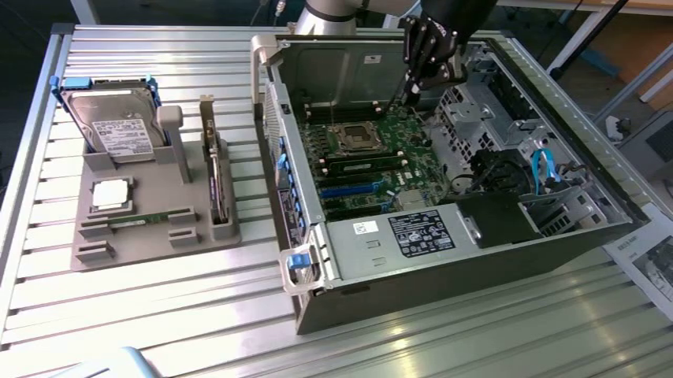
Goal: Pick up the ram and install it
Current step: 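Press down the ram until it locks into place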
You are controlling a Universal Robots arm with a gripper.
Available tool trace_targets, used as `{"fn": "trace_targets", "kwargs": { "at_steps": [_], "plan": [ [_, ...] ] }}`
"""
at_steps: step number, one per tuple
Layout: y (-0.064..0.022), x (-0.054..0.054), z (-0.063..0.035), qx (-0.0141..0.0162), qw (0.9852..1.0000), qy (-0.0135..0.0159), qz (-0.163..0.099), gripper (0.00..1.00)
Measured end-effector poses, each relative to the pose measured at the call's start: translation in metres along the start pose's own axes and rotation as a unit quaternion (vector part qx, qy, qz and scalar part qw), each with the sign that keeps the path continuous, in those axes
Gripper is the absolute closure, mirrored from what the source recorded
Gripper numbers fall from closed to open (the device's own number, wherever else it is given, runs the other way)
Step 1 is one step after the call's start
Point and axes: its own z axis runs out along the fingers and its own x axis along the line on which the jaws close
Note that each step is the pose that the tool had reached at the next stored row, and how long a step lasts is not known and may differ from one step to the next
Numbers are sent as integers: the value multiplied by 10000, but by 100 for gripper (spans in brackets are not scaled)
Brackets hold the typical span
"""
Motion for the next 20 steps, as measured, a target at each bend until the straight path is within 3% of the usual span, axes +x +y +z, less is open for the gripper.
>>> {"fn": "trace_targets", "kwargs": {
  "at_steps": [6,16,20],
  "plan": [
    [-32,0,-1,0,10000,-1,0,90],
    [-361,0,-19,0,10000,0,0,90],
    [-388,0,-20,0,10000,0,0,90]
  ]
}}
